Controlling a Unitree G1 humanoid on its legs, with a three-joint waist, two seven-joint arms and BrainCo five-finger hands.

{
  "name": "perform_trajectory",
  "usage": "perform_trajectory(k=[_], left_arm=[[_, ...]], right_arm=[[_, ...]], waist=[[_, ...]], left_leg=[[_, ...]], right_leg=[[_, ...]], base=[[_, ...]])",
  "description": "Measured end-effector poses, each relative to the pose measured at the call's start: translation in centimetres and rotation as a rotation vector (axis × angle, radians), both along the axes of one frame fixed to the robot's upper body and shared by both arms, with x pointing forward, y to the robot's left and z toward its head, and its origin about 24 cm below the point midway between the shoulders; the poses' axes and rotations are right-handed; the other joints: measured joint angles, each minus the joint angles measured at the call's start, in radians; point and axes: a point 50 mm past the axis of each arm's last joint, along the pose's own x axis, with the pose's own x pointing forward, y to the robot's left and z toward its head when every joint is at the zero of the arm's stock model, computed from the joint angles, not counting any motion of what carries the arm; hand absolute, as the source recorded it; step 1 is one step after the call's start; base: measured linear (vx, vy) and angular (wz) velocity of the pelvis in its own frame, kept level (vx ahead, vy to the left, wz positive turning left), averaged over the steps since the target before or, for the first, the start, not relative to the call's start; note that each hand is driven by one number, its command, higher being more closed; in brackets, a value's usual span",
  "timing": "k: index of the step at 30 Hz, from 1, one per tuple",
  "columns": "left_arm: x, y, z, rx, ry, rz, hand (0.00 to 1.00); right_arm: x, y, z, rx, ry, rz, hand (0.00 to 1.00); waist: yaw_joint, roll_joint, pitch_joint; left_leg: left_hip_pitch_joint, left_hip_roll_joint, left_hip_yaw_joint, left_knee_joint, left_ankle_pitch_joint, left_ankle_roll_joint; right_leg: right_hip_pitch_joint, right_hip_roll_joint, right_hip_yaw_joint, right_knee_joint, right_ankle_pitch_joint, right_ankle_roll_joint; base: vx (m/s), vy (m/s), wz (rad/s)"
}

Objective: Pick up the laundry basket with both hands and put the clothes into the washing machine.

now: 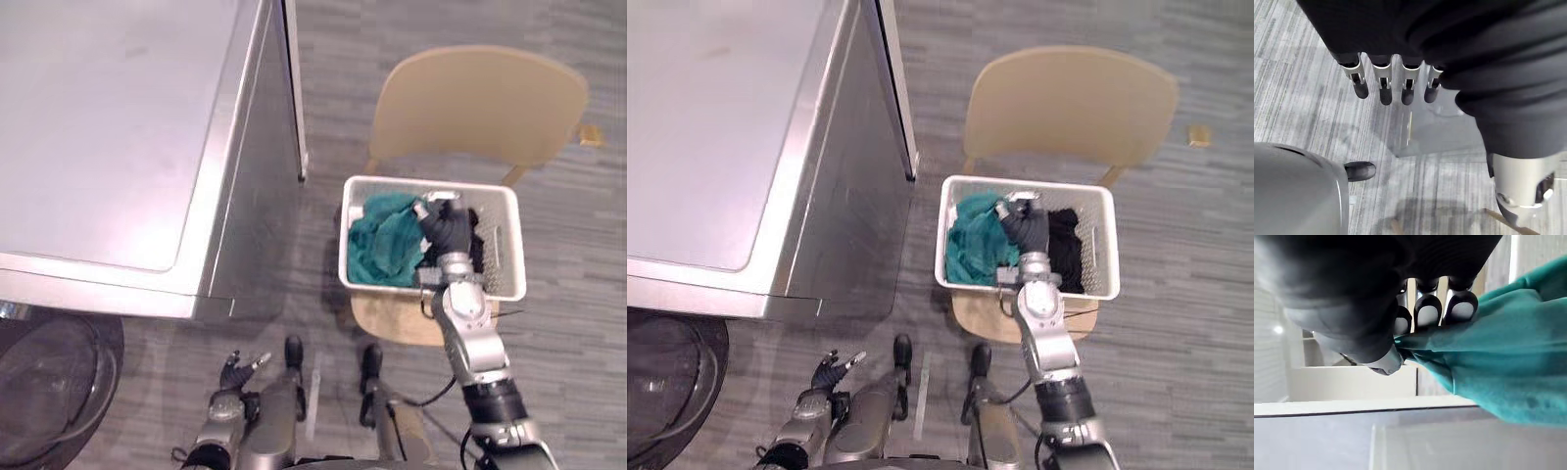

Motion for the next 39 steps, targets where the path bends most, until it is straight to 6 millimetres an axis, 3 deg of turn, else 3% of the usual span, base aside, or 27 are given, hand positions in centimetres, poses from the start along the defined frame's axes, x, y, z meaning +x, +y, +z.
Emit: perform_trajectory(k=[2,3,4,5,7,8,10,12,13,14,15,19,21,25,28,32,36,39], left_arm=[[-0.1,0.2,0.0,0.002,0.003,0.004,0.00],[-0.2,0.4,0.0,0.004,0.006,0.010,0.00],[-0.2,0.5,0.0,0.006,0.005,0.012,0.00],[-0.3,0.9,0.0,0.009,0.001,0.032,0.00],[-1.1,1.4,0.1,0.012,-0.006,0.070,0.00],[-1.4,1.7,0.3,0.012,-0.021,0.097,0.00],[-1.7,1.4,0.5,0.008,-0.048,0.110,0.00],[-2.1,-0.6,0.8,-0.055,-0.094,0.132,0.00],[-2.1,-1.2,0.8,-0.076,-0.104,0.135,0.00],[-2.3,-2.4,0.7,-0.116,-0.105,0.132,0.00],[-1.7,-3.1,1.1,-0.132,-0.131,0.104,0.00],[0.2,-4.9,3.8,-0.155,-0.279,-0.003,0.00],[2.5,-5.4,6.5,-0.159,-0.437,-0.048,0.00],[5.6,-7.4,10.7,-0.176,-0.655,-0.154,0.00],[7.3,-9.3,13.7,-0.165,-0.790,-0.270,0.00],[8.6,-10.8,16.0,-0.100,-0.891,-0.425,0.00],[9.5,-13.5,17.9,-0.072,-0.968,-0.589,0.00],[10.1,-15.3,18.0,-0.054,-0.967,-0.688,0.00]], right_arm=[[-0.4,0.1,-0.2,0.026,-0.006,0.014,1.00],[-0.6,0.1,-0.5,0.043,0.004,0.010,1.00],[-0.8,0.1,-0.6,0.052,0.008,0.008,1.00],[-1.1,0.1,-1.1,0.079,0.024,-0.001,1.00],[-1.6,0.7,-0.8,0.126,0.013,0.019,1.00],[-2.1,1.1,0.0,0.146,-0.032,0.034,1.00],[-2.7,1.7,1.8,0.164,-0.122,0.062,1.00],[-3.2,1.9,3.1,0.182,-0.194,0.083,1.00],[-3.2,1.9,3.2,0.186,-0.204,0.086,1.00],[-3.2,1.6,3.1,0.175,-0.200,0.076,1.00],[-3.2,1.1,2.9,0.162,-0.193,0.056,1.00],[-2.6,0.0,3.2,0.147,-0.205,0.004,1.00],[-2.4,-0.4,3.7,0.115,-0.230,-0.011,1.00],[-1.9,-1.0,4.3,0.112,-0.256,-0.046,1.00],[-1.8,-0.6,4.4,0.123,-0.257,-0.038,1.00],[-1.6,2.3,5.8,0.138,-0.306,0.078,1.00],[-1.8,6.1,7.5,0.113,-0.370,0.260,1.00],[-1.9,9.0,8.0,0.110,-0.376,0.396,1.00]], waist=[[-0.003,0.003,-0.003],[-0.010,0.003,-0.003],[-0.012,0.002,-0.003],[-0.021,-0.003,-0.009],[-0.017,-0.013,-0.032],[-0.005,-0.014,-0.042],[0.022,-0.004,-0.056],[0.035,0.040,-0.093],[0.035,0.052,-0.098],[0.032,0.085,-0.106],[0.012,0.098,-0.104],[0.002,0.090,-0.112],[0.000,0.106,-0.124],[-0.002,0.146,-0.151],[0.000,0.124,-0.170],[-0.002,0.099,-0.186],[-0.006,0.097,-0.199],[-0.023,0.095,-0.220]], left_leg=[[0.005,0.003,-0.014,0.022,-0.002,0.004],[0.006,0.010,-0.028,0.043,-0.004,0.008],[0.007,0.009,-0.046,0.053,-0.006,0.011],[0.011,0.003,-0.095,0.078,-0.006,0.011],[-0.015,-0.008,-0.150,0.118,-0.009,0.008],[-0.046,-0.012,-0.175,0.151,-0.016,0.000],[-0.119,-0.011,-0.208,0.212,-0.007,-0.022],[-0.220,0.015,-0.263,0.222,0.035,-0.062],[-0.229,0.024,-0.275,0.190,0.057,-0.059],[-0.226,0.059,-0.260,0.100,0.067,-0.050],[-0.220,0.093,-0.187,0.043,0.011,0.006],[-0.181,0.084,-0.028,0.252,0.007,-0.007],[-0.079,0.083,-0.015,0.279,-0.039,-0.030],[0.085,0.078,-0.044,0.007,-0.039,-0.057],[0.104,0.073,-0.048,-0.040,-0.032,-0.069],[0.113,0.037,-0.030,-0.042,-0.027,-0.061],[0.120,0.022,-0.027,-0.054,-0.012,-0.043],[0.144,0.021,-0.024,-0.087,0.008,-0.038]], right_leg=[[-0.003,-0.005,0.000,0.055,-0.015,0.014],[-0.012,-0.015,0.024,0.146,-0.066,0.016],[-0.025,-0.022,0.041,0.249,-0.121,-0.001],[-0.033,-0.034,0.084,0.472,-0.195,0.008],[-0.020,-0.034,0.167,0.651,-0.235,0.035],[0.004,-0.031,0.212,0.666,-0.241,0.037],[0.055,-0.008,0.248,0.576,-0.316,0.043],[0.067,0.022,0.156,0.441,-0.417,-0.015],[0.062,0.035,0.131,0.422,-0.434,-0.026],[0.049,0.062,0.088,0.399,-0.430,-0.049],[0.051,0.054,0.022,0.362,-0.399,-0.083],[0.049,0.018,-0.070,0.265,-0.293,-0.122],[0.049,0.027,-0.113,0.195,-0.237,-0.118],[0.047,0.053,-0.168,0.158,-0.201,-0.091],[0.041,0.038,-0.193,0.167,-0.184,-0.070],[0.041,0.010,-0.168,0.161,-0.159,-0.044],[0.052,0.003,-0.161,0.127,-0.127,-0.037],[0.074,0.011,-0.155,0.087,-0.102,-0.038]], base=[[-0.02,0.010,0.22],[-0.04,0.001,0.60],[-0.05,-0.030,1.04],[-0.05,-0.090,1.15],[-0.08,-0.155,1.04],[-0.20,-0.284,0.71],[-0.27,-0.310,0.50],[-0.33,-0.278,0.49],[-0.40,-0.288,0.61],[-0.41,-0.275,1.01],[-0.43,-0.242,1.24],[-0.31,-0.186,0.88],[-0.27,-0.056,0.64],[-0.14,0.041,0.55],[-0.07,0.128,0.21],[-0.05,0.132,-0.09],[-0.02,0.063,-0.05],[0.00,0.018,-0.07]])
